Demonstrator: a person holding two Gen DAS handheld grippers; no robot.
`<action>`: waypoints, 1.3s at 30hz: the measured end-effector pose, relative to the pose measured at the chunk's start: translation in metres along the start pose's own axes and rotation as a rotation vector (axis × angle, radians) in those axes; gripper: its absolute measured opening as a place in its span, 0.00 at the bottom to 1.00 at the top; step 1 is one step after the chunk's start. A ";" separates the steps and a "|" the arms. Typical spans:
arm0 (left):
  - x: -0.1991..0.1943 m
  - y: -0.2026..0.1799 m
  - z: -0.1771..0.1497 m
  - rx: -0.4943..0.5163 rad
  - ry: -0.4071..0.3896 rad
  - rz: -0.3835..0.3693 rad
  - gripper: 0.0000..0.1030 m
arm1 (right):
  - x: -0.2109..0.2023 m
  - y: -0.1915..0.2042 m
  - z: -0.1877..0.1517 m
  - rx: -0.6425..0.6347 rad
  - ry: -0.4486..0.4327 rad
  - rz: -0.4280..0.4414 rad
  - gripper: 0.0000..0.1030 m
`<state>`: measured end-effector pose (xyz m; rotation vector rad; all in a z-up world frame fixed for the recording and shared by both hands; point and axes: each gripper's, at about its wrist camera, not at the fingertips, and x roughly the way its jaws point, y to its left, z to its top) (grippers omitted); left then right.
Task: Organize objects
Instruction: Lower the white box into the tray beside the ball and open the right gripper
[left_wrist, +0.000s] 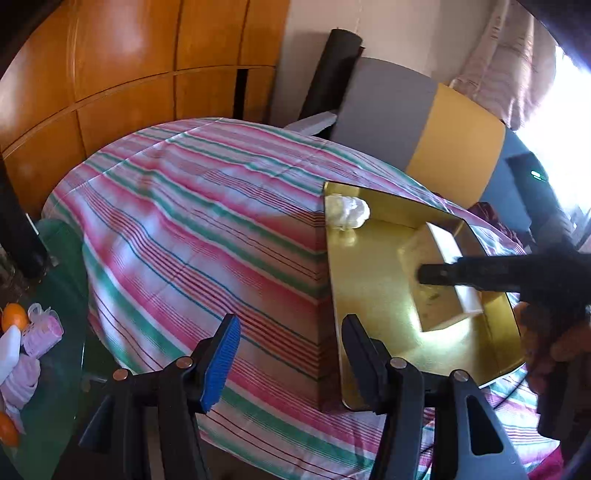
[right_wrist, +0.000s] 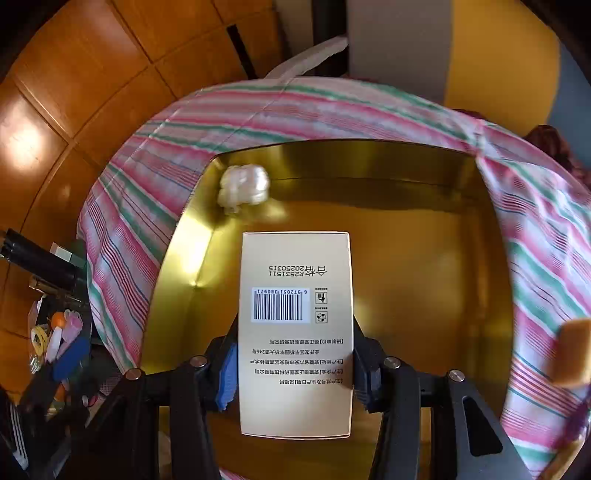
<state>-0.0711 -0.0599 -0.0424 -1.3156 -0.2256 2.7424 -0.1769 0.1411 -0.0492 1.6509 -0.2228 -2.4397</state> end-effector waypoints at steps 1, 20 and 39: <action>0.001 0.002 0.000 -0.003 -0.001 0.004 0.56 | 0.007 0.005 0.005 0.000 0.009 0.000 0.49; 0.008 0.009 -0.002 -0.041 0.011 0.012 0.56 | 0.050 0.028 0.044 0.157 0.008 0.180 0.67; -0.029 -0.040 -0.006 0.122 -0.083 -0.028 0.56 | -0.067 -0.025 -0.071 -0.027 -0.231 -0.048 0.83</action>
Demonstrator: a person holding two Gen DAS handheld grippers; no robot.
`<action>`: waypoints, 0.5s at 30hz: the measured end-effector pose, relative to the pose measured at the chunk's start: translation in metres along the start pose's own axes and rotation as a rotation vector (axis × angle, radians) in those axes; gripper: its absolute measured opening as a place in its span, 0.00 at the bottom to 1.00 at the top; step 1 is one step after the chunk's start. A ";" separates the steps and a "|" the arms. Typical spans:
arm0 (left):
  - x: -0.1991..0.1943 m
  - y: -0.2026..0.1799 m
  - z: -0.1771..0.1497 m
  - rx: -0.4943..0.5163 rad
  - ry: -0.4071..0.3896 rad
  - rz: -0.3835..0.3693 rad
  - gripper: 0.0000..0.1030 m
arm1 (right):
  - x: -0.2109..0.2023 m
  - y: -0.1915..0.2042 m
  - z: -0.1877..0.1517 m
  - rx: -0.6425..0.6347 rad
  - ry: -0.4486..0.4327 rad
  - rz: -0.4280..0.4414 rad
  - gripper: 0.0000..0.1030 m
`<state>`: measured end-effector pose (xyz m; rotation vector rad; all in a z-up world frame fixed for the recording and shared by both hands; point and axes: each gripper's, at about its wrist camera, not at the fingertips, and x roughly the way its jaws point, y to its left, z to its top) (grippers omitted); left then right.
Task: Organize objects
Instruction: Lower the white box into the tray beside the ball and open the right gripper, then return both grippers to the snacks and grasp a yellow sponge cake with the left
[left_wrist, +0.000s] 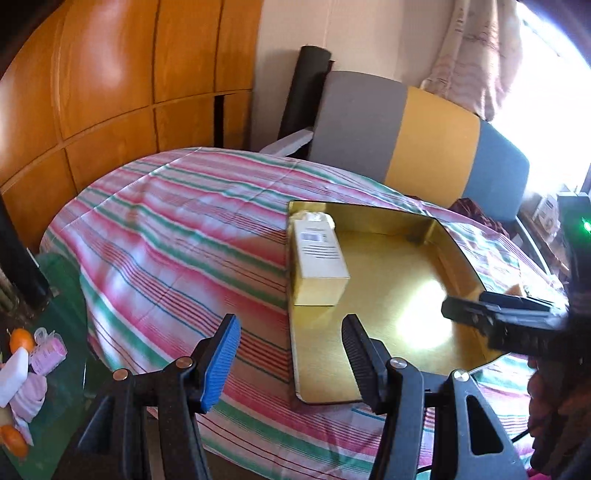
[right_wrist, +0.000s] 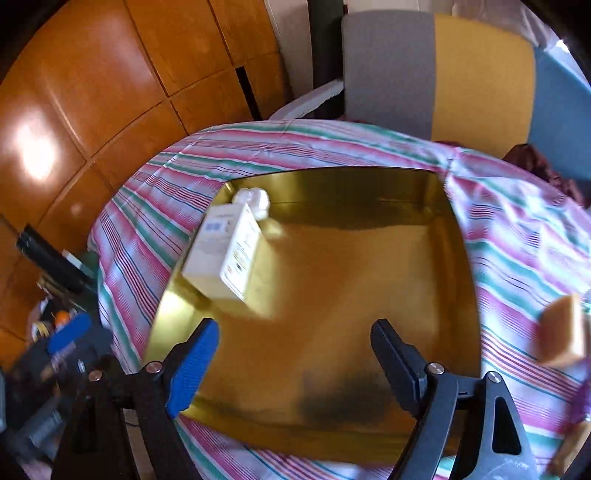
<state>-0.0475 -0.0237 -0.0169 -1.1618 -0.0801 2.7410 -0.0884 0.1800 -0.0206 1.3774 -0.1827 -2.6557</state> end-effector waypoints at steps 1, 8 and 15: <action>-0.003 -0.006 -0.002 0.012 -0.003 -0.008 0.56 | -0.006 -0.004 -0.006 -0.005 -0.006 -0.016 0.84; -0.013 -0.039 -0.008 0.095 -0.008 -0.049 0.56 | -0.039 -0.032 -0.040 0.004 -0.042 -0.096 0.84; -0.015 -0.074 -0.013 0.173 0.004 -0.097 0.56 | -0.073 -0.077 -0.064 0.082 -0.078 -0.172 0.87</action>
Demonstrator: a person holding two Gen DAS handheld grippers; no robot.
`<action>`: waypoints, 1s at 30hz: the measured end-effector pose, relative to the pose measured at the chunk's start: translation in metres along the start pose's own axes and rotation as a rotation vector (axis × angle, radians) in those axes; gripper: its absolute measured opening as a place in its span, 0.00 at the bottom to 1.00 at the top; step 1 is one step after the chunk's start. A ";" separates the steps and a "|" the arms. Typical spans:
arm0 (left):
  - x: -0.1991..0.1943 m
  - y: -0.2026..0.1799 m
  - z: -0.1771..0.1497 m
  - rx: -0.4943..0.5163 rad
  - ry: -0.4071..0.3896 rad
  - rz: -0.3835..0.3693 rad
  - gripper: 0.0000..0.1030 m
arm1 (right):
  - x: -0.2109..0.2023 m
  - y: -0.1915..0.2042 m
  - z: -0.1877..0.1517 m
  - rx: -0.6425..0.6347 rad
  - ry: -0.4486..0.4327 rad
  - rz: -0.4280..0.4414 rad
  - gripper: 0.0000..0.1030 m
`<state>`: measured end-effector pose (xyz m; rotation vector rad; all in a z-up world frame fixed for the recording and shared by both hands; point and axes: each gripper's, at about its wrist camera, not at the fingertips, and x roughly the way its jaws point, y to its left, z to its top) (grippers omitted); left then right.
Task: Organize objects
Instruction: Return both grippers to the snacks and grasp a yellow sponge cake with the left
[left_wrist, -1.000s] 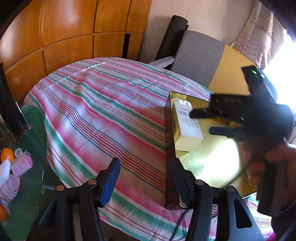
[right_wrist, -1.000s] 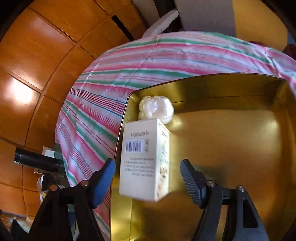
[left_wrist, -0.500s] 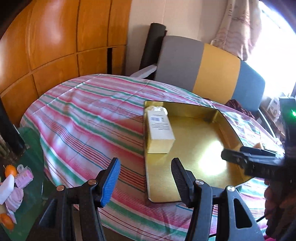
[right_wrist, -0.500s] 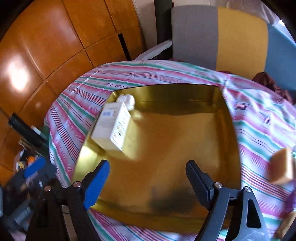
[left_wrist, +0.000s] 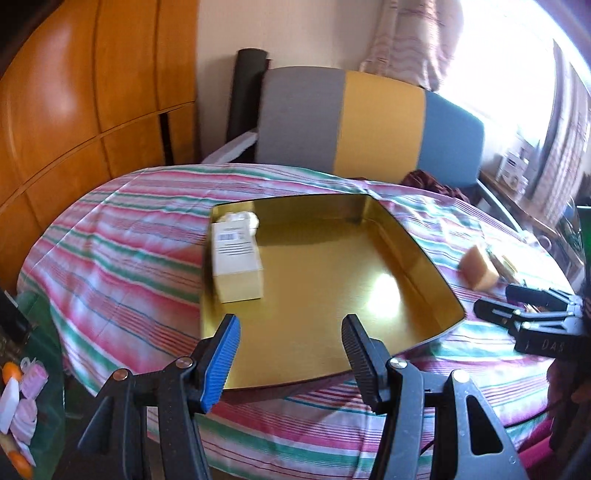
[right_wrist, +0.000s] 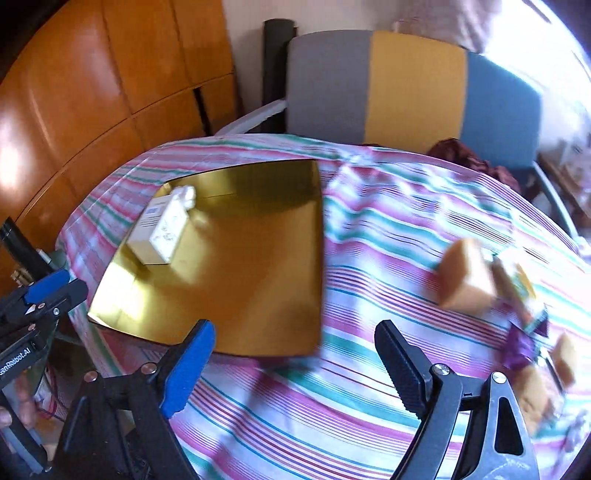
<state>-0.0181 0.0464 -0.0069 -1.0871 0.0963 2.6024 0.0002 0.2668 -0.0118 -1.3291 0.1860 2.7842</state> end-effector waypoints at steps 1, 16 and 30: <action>0.000 -0.006 0.000 0.013 0.002 -0.010 0.56 | -0.004 -0.010 -0.002 0.016 -0.004 -0.015 0.87; 0.012 -0.079 0.006 0.161 0.029 -0.114 0.56 | -0.088 -0.187 -0.054 0.373 -0.074 -0.281 0.91; 0.048 -0.161 0.001 0.268 0.171 -0.332 0.56 | -0.130 -0.297 -0.126 0.881 -0.243 -0.156 0.94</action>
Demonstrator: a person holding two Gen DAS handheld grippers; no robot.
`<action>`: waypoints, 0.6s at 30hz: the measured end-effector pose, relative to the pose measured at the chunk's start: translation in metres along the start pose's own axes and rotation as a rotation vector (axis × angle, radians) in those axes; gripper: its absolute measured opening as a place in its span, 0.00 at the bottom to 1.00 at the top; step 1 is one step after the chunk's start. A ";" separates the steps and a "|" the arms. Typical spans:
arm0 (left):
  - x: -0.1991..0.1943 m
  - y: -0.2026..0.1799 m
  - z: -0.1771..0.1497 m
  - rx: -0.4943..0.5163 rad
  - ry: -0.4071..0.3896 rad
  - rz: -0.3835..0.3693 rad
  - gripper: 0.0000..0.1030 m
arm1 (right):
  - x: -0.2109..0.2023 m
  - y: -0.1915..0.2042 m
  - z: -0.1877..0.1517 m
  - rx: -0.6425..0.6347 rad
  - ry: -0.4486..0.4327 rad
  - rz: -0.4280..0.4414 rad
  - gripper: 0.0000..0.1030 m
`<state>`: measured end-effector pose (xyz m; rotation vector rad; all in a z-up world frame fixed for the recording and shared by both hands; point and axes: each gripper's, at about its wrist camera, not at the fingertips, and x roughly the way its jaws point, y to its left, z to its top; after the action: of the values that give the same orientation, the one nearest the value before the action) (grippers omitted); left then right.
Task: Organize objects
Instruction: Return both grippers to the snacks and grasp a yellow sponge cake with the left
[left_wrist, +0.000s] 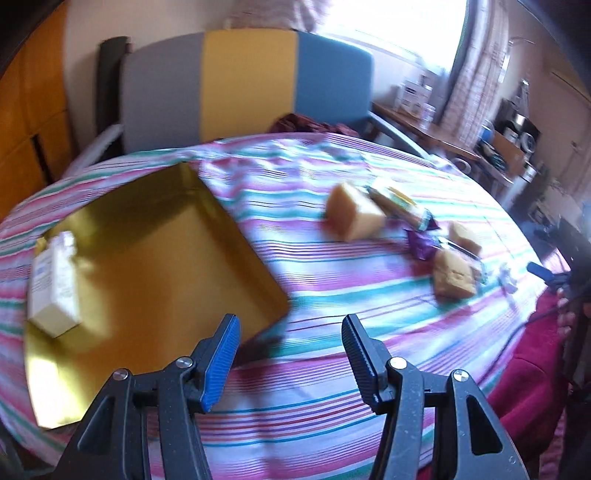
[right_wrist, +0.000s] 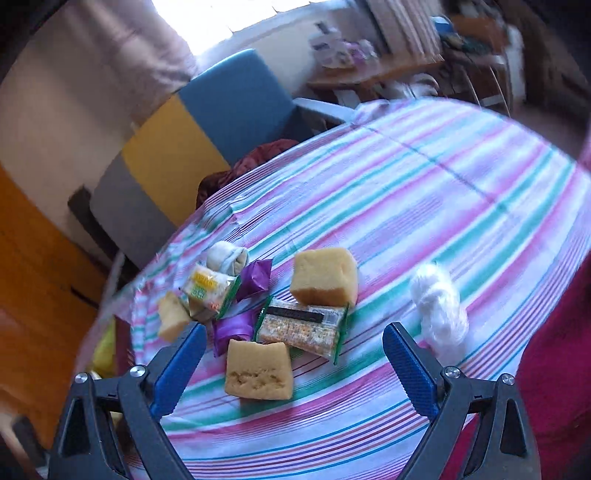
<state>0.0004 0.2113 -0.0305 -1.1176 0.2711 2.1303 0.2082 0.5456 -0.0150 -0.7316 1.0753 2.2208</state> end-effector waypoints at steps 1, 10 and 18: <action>0.007 -0.009 0.002 0.021 0.015 -0.032 0.56 | -0.003 -0.005 0.001 0.025 -0.024 0.026 0.95; 0.058 -0.088 0.020 0.171 0.102 -0.222 0.62 | -0.006 -0.017 0.003 0.106 -0.058 0.090 0.96; 0.088 -0.165 0.037 0.313 0.121 -0.249 0.81 | -0.003 -0.024 0.004 0.139 -0.054 0.119 0.98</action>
<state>0.0543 0.3928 -0.0556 -1.0372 0.4780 1.7344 0.2259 0.5602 -0.0230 -0.5584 1.2608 2.2241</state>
